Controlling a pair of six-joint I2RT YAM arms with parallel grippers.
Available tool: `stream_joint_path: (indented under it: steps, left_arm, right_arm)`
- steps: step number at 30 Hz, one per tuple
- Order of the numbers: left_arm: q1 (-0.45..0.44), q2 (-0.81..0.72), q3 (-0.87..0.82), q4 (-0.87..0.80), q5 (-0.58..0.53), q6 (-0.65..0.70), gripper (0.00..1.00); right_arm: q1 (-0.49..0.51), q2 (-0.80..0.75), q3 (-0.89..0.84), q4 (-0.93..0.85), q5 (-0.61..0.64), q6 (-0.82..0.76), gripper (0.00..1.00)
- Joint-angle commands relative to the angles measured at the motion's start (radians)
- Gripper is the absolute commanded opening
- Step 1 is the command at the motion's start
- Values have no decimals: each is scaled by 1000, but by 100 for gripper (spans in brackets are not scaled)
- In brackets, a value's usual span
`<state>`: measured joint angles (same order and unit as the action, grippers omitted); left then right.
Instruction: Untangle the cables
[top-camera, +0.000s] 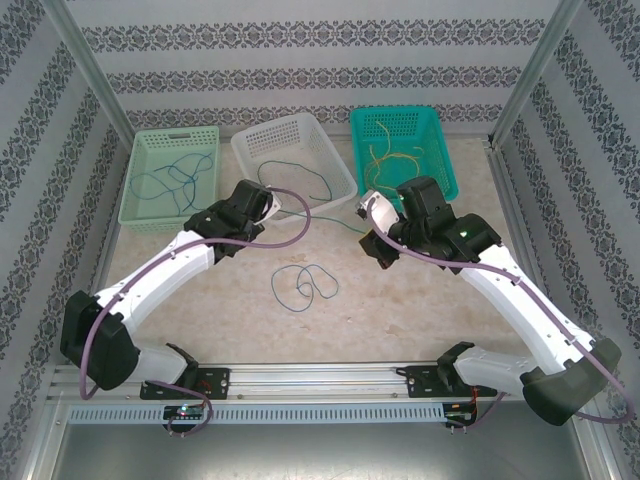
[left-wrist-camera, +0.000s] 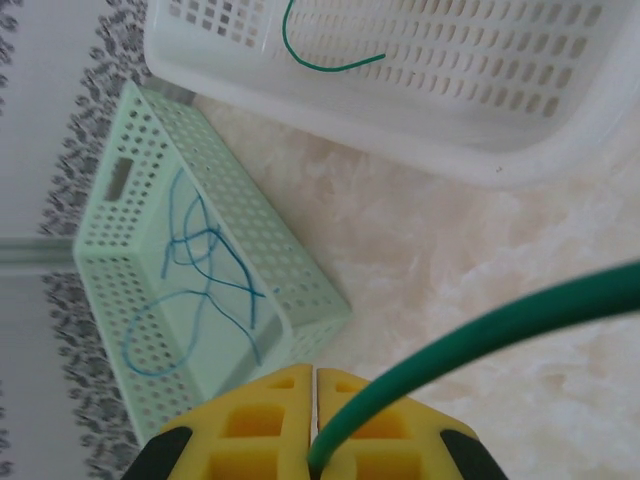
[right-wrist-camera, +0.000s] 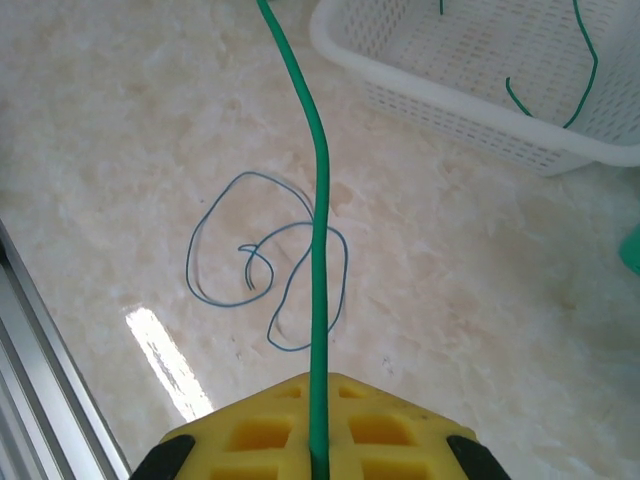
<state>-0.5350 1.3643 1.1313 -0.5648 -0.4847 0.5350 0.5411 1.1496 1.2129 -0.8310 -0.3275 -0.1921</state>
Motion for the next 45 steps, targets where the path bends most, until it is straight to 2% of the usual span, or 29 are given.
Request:
stream_joint_path:
  steps: [1,3,4,6,8,9,11,14,16,20,23,26,32,37,38,39,40,45]
  left_arm:
    - [-1,-50,-24,53,-86,111,0]
    - [-2,-63,-26,61,-71,110,0]
    - [-3,-69,-17,53,-54,90,0]
    - [-2,-75,23,16,6,31,0]
    - [13,-73,78,-24,116,-59,0]
    - [22,-65,104,-37,164,-98,0]
    - [52,-27,179,-81,240,-198,0]
    - [72,66,312,-181,331,-303,0]
    - [87,131,398,-226,390,-363,0]
    - [183,230,523,-208,574,-550,0]
    - [262,347,628,-241,604,-689,0]
    - [333,459,692,-244,702,-810,0]
    - [354,587,717,-148,763,-939,0]
    - [359,668,740,-95,877,-1043,1]
    - [358,669,737,-85,879,-1056,3]
    - [357,673,736,-78,876,-1067,11]
    - [357,674,736,-78,873,-1074,22]
    - [355,650,701,-84,858,-1066,61]
  right_arm:
    - [8,-11,7,-73,36,-68,0]
    - [16,-1,10,-59,47,-70,0]
    - [20,4,9,-37,92,-50,7]
    - [14,3,14,25,199,10,33]
    - [-19,-19,4,141,248,126,74]
    - [-44,-36,-7,196,227,169,88]
    - [-109,-79,-40,314,196,282,97]
    - [-199,-130,-80,403,185,410,98]
    - [-237,-146,-94,410,150,440,98]
    - [-258,-156,-118,385,124,470,98]
    - [-267,-176,-158,402,127,492,98]
    - [-277,-204,-198,424,125,509,98]
    - [-299,-235,-229,426,129,520,98]
    - [-308,-246,-237,421,128,518,98]
    - [-310,-246,-241,421,127,519,98]
    - [-313,-247,-242,422,127,520,98]
    - [-315,-247,-245,425,127,523,98]
    - [-317,-251,-253,435,116,530,98]
